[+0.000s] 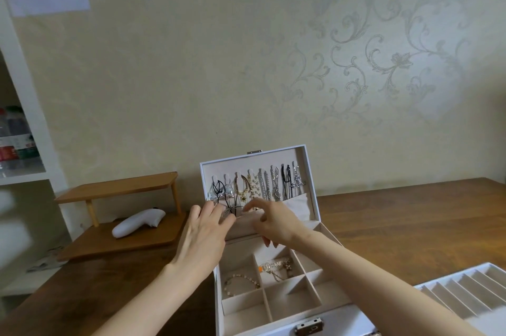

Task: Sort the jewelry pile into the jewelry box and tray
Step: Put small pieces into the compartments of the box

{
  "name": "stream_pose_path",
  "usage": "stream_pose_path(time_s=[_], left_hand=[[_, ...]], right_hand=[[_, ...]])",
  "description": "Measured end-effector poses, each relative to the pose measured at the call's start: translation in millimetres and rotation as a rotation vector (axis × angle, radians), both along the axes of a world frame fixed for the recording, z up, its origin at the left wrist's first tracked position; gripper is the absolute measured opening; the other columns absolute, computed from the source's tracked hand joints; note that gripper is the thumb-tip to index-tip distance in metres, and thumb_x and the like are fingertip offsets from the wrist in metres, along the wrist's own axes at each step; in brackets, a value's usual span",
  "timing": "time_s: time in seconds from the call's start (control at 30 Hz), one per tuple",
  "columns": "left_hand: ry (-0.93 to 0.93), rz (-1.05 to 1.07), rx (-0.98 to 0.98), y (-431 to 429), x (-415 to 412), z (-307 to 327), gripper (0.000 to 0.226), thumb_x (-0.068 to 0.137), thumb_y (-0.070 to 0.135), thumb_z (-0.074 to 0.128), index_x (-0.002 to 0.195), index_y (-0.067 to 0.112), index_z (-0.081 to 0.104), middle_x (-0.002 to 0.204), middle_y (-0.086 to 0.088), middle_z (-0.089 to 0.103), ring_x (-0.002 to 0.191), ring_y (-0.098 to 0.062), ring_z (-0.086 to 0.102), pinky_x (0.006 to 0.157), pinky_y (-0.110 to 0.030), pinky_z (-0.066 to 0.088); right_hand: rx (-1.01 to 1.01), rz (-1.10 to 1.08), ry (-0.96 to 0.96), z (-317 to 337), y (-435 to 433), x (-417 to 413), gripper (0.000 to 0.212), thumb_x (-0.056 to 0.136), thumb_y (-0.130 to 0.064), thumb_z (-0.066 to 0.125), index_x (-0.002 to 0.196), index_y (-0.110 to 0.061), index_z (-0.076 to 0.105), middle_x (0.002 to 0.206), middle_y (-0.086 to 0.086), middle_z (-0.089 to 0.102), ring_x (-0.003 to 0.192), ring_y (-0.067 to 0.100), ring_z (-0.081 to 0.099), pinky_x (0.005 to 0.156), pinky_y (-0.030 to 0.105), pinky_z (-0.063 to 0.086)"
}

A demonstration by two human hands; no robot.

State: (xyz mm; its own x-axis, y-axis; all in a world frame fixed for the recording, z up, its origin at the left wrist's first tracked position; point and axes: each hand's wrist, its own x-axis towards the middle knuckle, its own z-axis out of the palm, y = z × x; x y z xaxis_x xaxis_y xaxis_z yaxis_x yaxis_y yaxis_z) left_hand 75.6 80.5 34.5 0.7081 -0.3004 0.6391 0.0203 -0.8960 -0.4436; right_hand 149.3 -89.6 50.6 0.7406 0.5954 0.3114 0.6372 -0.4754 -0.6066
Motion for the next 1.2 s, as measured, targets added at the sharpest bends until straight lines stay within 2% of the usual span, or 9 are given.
stream_pose_path(time_s=[0.1,0.3,0.53,0.63,0.8,0.9,1.03,1.1,1.2], left_hand=[[-0.023,-0.005,-0.004,-2,-1,1,0.049,0.039,0.007,0.083,0.086,0.014,0.070,0.085,-0.008,0.064,0.080,-0.027,0.052,0.065,-0.037,0.025],[-0.024,-0.022,-0.133,-6,-5,7,0.060,0.032,0.013,0.085,0.089,0.012,0.068,0.087,-0.003,0.064,0.076,-0.023,0.056,0.059,-0.033,0.044],[-0.306,0.019,-0.491,-1,-11,13,0.036,0.065,0.006,0.076,0.097,0.010,0.060,0.102,-0.013,0.048,0.088,-0.028,0.044,0.071,-0.040,0.041],[-0.292,0.083,-0.469,6,-2,16,0.034,0.067,0.009,0.076,0.099,0.010,0.064,0.101,-0.016,0.046,0.089,-0.030,0.043,0.071,-0.042,0.041],[-0.209,0.131,-0.449,6,7,22,0.020,0.071,0.013,0.074,0.089,0.012,0.065,0.097,-0.014,0.045,0.088,-0.031,0.043,0.071,-0.041,0.039],[-0.207,0.119,-0.470,4,3,32,0.025,0.072,0.010,0.071,0.096,0.009,0.063,0.102,-0.017,0.046,0.092,-0.033,0.041,0.075,-0.044,0.037],[-0.192,-0.147,-0.492,-25,-28,26,0.025,0.077,0.006,0.066,0.101,0.006,0.061,0.104,-0.015,0.051,0.094,-0.030,0.047,0.081,-0.043,0.041],[-0.014,-0.379,-0.524,-49,-50,19,0.020,0.082,0.008,0.064,0.102,0.009,0.061,0.101,-0.005,0.055,0.092,-0.017,0.051,0.086,-0.033,0.041],[0.255,-0.539,-0.610,-83,-70,5,0.023,0.085,0.018,0.063,0.107,0.015,0.060,0.095,0.012,0.059,0.086,-0.004,0.053,0.085,-0.022,0.036]], right_hand=[[0.181,-0.027,-0.065,3,11,-5,0.046,0.085,-0.008,0.046,0.125,-0.028,0.051,0.057,0.010,0.066,0.034,0.005,0.049,0.046,0.012,0.037],[0.273,0.026,0.021,6,26,-12,0.056,0.082,-0.006,0.048,0.132,-0.032,0.050,0.061,0.013,0.069,0.034,0.008,0.049,0.042,0.012,0.039],[0.296,0.029,0.150,3,15,-4,0.060,0.081,-0.003,0.047,0.135,-0.028,0.047,0.056,0.008,0.066,0.037,0.015,0.049,0.041,0.019,0.042],[0.261,0.163,0.275,2,13,-6,0.063,0.084,0.002,0.051,0.141,-0.021,0.039,0.055,0.005,0.062,0.035,0.012,0.046,0.038,0.022,0.042],[0.317,0.081,0.190,9,-18,-9,0.054,0.087,0.003,0.051,0.135,-0.020,0.048,0.059,0.005,0.064,0.039,0.012,0.047,0.042,0.023,0.044],[0.336,0.023,0.139,17,-55,-16,0.041,0.089,0.001,0.053,0.124,-0.019,0.057,0.058,0.005,0.065,0.042,0.014,0.047,0.043,0.022,0.043],[0.374,-0.103,0.095,13,-111,-38,0.032,0.087,0.002,0.053,0.110,-0.016,0.065,0.055,0.005,0.063,0.042,0.018,0.046,0.043,0.020,0.040],[0.384,-0.126,0.100,7,-134,-54,0.033,0.087,0.003,0.052,0.108,-0.017,0.066,0.056,0.007,0.063,0.043,0.018,0.045,0.043,0.020,0.040],[0.399,-0.104,0.130,-5,-157,-76,0.031,0.089,0.003,0.052,0.106,-0.018,0.068,0.060,0.013,0.062,0.046,0.019,0.044,0.044,0.020,0.038]])
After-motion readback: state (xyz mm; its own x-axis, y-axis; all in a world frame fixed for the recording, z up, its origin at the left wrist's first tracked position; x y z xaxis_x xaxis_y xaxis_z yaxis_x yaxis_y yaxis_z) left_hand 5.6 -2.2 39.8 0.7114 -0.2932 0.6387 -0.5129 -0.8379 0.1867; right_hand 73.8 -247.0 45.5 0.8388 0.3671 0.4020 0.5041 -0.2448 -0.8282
